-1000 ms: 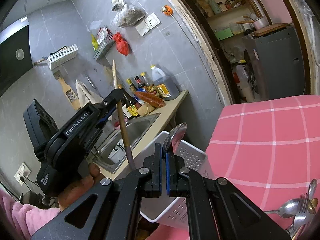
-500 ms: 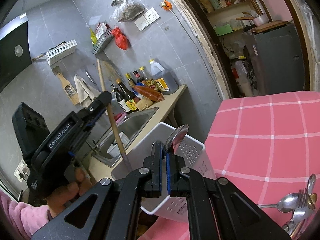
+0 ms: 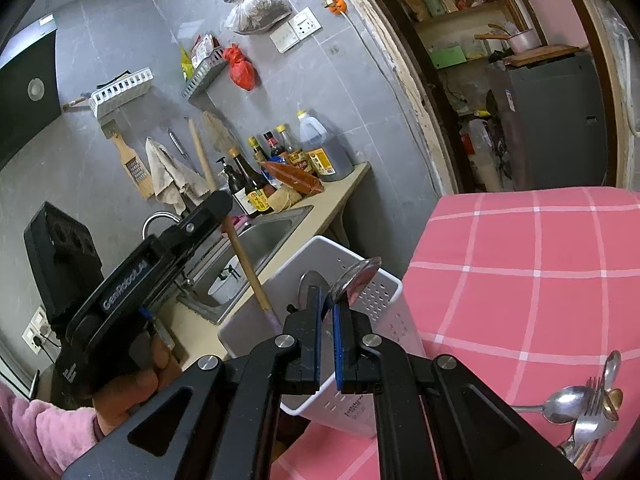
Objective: Organize utensils
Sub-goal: 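Lower the chopsticks into the caddy and open the left tool while the right releases the spoon, then move both tools back over the remaining forks, spoon and ladle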
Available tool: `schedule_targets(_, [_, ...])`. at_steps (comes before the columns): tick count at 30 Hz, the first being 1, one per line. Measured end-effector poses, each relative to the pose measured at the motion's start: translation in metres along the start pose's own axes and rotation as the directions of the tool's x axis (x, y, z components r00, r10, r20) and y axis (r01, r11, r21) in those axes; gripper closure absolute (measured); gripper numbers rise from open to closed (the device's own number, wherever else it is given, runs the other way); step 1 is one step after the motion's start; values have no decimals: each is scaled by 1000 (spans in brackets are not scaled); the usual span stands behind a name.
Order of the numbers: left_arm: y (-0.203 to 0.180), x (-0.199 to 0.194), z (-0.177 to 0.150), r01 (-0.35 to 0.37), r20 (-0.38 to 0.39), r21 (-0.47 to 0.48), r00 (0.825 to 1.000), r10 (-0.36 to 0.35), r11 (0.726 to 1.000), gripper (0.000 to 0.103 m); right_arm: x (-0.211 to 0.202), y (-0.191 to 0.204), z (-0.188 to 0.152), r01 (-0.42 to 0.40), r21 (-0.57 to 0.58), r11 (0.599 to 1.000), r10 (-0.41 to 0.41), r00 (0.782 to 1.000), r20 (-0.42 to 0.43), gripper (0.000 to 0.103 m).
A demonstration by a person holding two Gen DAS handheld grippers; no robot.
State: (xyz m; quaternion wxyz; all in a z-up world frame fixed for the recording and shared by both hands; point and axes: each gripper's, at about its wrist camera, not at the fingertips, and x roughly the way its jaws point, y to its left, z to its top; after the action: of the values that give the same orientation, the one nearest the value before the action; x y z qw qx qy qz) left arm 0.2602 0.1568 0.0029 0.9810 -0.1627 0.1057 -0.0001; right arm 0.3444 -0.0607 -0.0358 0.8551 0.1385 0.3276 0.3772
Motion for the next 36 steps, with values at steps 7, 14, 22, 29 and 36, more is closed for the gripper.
schedule_targets(7, [2, -5, -3, 15, -61, 14, 998, -14, 1000, 89, -9, -5, -1, 11, 20, 1000, -11, 1000, -2, 81])
schedule_targets(14, [3, -10, -2, 19, -92, -6, 996, -19, 1000, 89, -27, -9, 4, 46, 23, 999, -47, 998, 44, 76])
schedule_targets(22, [-16, -21, -2, 20, -84, 42, 996, -16, 999, 54, -81, -17, 9, 228, 10, 974, -226, 956, 188, 43])
schedule_targets(29, [-51, -35, -9, -21, -48, 119, 998, 27, 993, 10, -132, -26, 8, 379, -17, 925, -359, 890, 281, 19])
schedule_targets(36, [-86, -44, -27, -46, -46, 141, 998, 53, 989, 1, -175, -44, -1, 483, -32, 875, -452, 838, 306, 1])
